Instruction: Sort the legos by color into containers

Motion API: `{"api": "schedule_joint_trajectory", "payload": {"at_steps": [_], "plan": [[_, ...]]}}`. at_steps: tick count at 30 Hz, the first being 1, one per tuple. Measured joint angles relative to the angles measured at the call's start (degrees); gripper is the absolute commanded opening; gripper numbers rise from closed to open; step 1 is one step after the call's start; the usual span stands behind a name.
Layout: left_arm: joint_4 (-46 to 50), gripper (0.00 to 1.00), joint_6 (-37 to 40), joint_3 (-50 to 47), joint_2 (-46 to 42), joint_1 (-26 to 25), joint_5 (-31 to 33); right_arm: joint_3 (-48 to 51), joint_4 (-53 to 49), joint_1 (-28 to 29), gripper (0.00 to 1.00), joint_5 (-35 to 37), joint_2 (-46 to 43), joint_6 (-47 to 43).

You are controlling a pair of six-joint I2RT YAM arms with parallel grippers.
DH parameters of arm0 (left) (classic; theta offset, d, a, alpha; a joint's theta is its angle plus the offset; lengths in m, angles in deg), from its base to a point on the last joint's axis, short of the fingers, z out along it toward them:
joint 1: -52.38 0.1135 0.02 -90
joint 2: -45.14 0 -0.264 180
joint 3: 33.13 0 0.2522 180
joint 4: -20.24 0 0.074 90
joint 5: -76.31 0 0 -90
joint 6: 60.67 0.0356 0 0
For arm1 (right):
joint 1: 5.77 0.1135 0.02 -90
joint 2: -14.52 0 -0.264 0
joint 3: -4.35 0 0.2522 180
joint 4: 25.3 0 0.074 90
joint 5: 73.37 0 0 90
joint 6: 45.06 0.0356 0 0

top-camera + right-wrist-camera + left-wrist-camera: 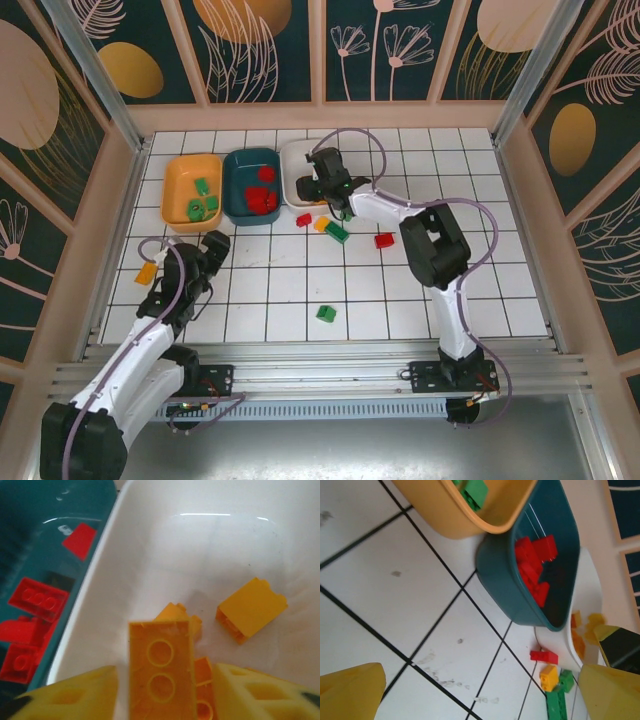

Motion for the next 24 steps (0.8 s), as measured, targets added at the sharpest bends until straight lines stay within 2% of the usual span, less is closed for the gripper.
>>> {"api": "schedule_joint_trajectory", "payload": {"at_steps": [5, 12, 17, 24], "plan": [[4.31, 0.99, -0.63, 1.62, -1.11, 0.33, 2.78, -0.02, -1.66, 0.02, 0.66, 1.05, -1.18, -0.46], [7.76, 0.98, -1.05, 4.22, -1.49, 0.59, 6.25, 16.68, 0.68, 1.73, 0.67, 2.73, -16.37, 1.79], [4.74, 0.99, -1.03, 2.91, 0.46, 0.59, 2.95, 23.89, 3.32, 6.38, 0.69, 3.61, -20.04, 3.98], [0.76, 0.99, -0.35, 0.96, 5.79, 0.59, -4.24, 24.52, 4.37, 8.76, 0.69, 3.69, -15.45, 7.08]]}}
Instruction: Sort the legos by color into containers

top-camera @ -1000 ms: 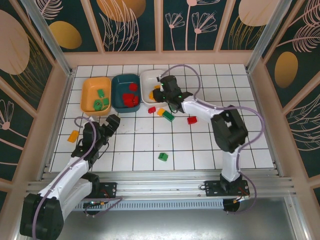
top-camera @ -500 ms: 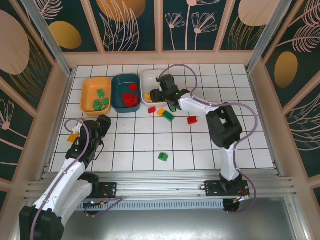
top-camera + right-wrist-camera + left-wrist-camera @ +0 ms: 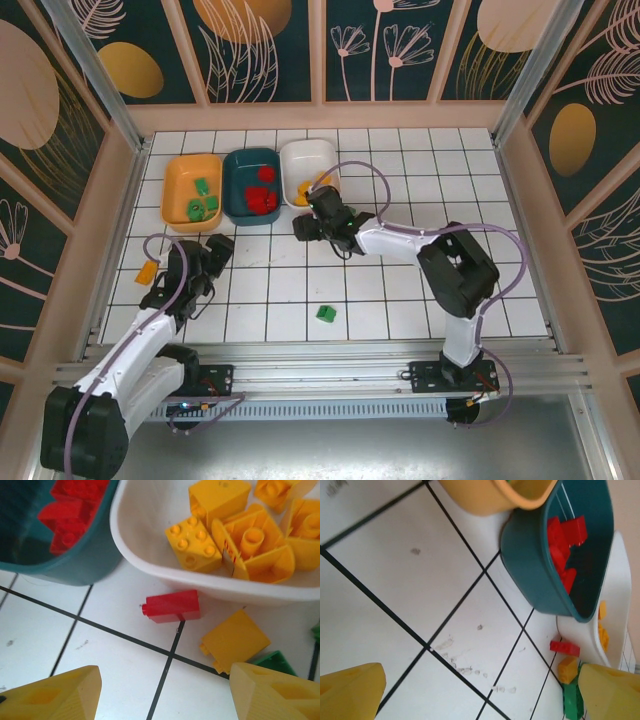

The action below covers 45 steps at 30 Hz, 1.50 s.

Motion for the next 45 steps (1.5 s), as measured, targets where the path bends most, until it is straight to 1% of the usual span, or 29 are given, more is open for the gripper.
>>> {"api": "schedule_joint_trajectory", "payload": {"at_steps": [6, 16, 28, 36, 38, 40, 45], "plan": [[-0.81, 0.99, 0.87, 0.0, 0.57, 0.0, -2.32, -2.03, 0.94, 0.28, 0.69, 0.96, 6.45, 1.79], [-2.34, 0.99, 1.55, -0.09, -0.17, 0.0, -2.58, -4.61, 2.8, 2.73, 0.68, 5.9, 9.64, 1.25], [-3.15, 0.98, 2.4, -0.96, -0.17, 0.0, -3.69, -7.8, 2.89, 2.89, 0.68, 11.61, 13.07, 0.17], [-3.61, 0.99, 2.84, -1.11, -0.17, 0.0, -3.8, -10.91, 3.39, 2.86, 0.67, 12.68, 15.78, -0.85], [-3.63, 0.98, 2.86, -1.11, -0.2, 0.0, -3.8, -11.04, 3.54, 2.86, 0.66, 12.85, 16.0, -0.92], [-3.61, 0.99, 2.86, -1.14, -0.28, 0.0, -3.8, -11.87, 3.54, 2.82, 0.62, 13.05, 16.61, -1.16], [-3.63, 0.98, 3.02, -1.14, -0.57, 0.0, -3.8, -13.66, 3.89, 2.75, 0.49, 13.49, 18.03, -1.64]]}}
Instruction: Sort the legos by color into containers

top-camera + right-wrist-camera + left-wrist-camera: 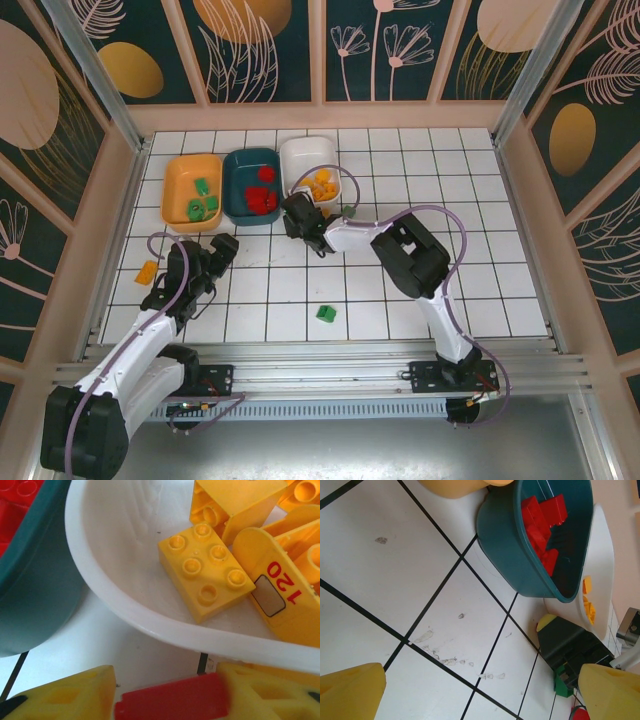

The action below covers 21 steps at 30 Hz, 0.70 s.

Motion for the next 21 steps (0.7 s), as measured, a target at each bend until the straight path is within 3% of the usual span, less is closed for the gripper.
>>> {"api": "schedule_joint_trajectory", "payload": {"at_steps": [9, 16, 21], "plan": [[0.0, 0.98, 0.02, 0.0, -0.37, 0.0, 0.02, 4.28, 2.95, 0.26, 0.37, -0.15, -2.23, -0.28], [0.0, 0.98, 0.02, 0.0, -0.37, 0.0, 0.0, 11.21, 2.75, 2.29, 0.36, -1.66, -8.83, 0.04], [-1.05, 0.99, -0.07, -0.85, -0.31, 0.0, -0.04, 9.44, 2.67, 3.32, 0.35, -4.92, -11.82, 0.35]]}}
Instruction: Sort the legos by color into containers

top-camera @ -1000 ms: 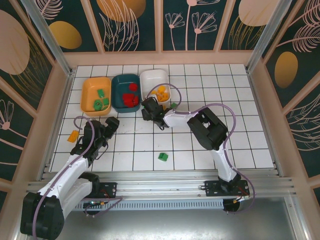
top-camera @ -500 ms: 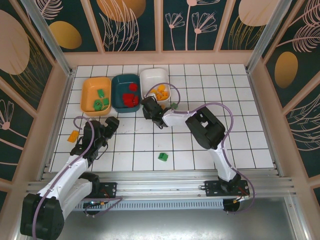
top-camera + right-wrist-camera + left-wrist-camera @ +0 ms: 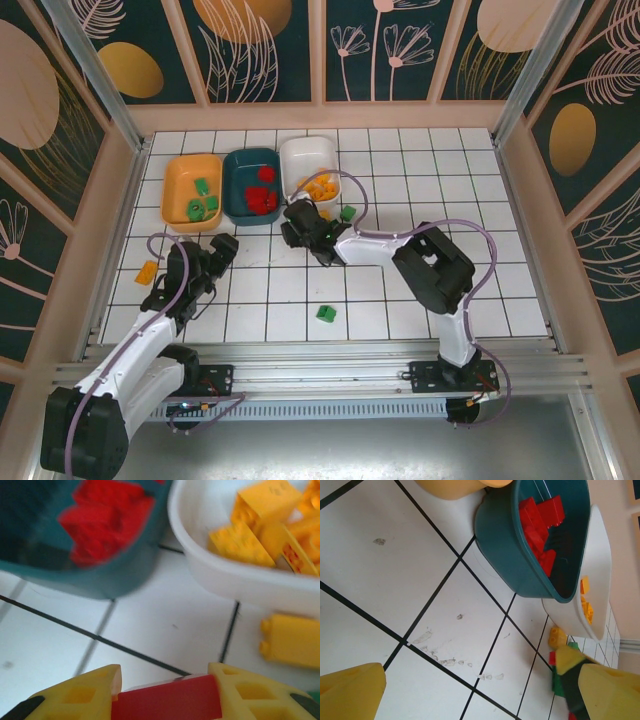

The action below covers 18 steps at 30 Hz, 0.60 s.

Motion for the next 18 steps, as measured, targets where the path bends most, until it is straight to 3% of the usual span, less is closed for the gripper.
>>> {"api": "schedule_joint_trajectory", "payload": {"at_steps": [4, 12, 14, 16, 18], "plan": [[-1.31, 0.98, -0.42, -2.27, 0.85, 0.0, -1.33, -10.27, -1.81, 0.0, 0.36, -2.58, 3.48, -0.87], [-0.79, 0.99, -0.13, -3.19, 0.24, 0.0, -2.99, -37.24, -7.04, -1.68, 0.37, -6.36, 20.87, -3.08], [-0.28, 0.98, 0.07, -3.19, -0.83, 0.0, -2.97, -38.95, -8.81, -2.25, 0.44, -7.1, 22.95, -3.32], [0.0, 0.99, 0.11, -3.17, -1.92, 0.0, -2.95, -39.71, -10.8, -2.78, 0.6, -8.11, 24.15, -4.37], [0.02, 0.99, 0.11, -3.19, -2.78, 0.0, -2.97, -41.38, -13.05, -3.02, 0.68, -9.2, 24.46, -5.33]]}}
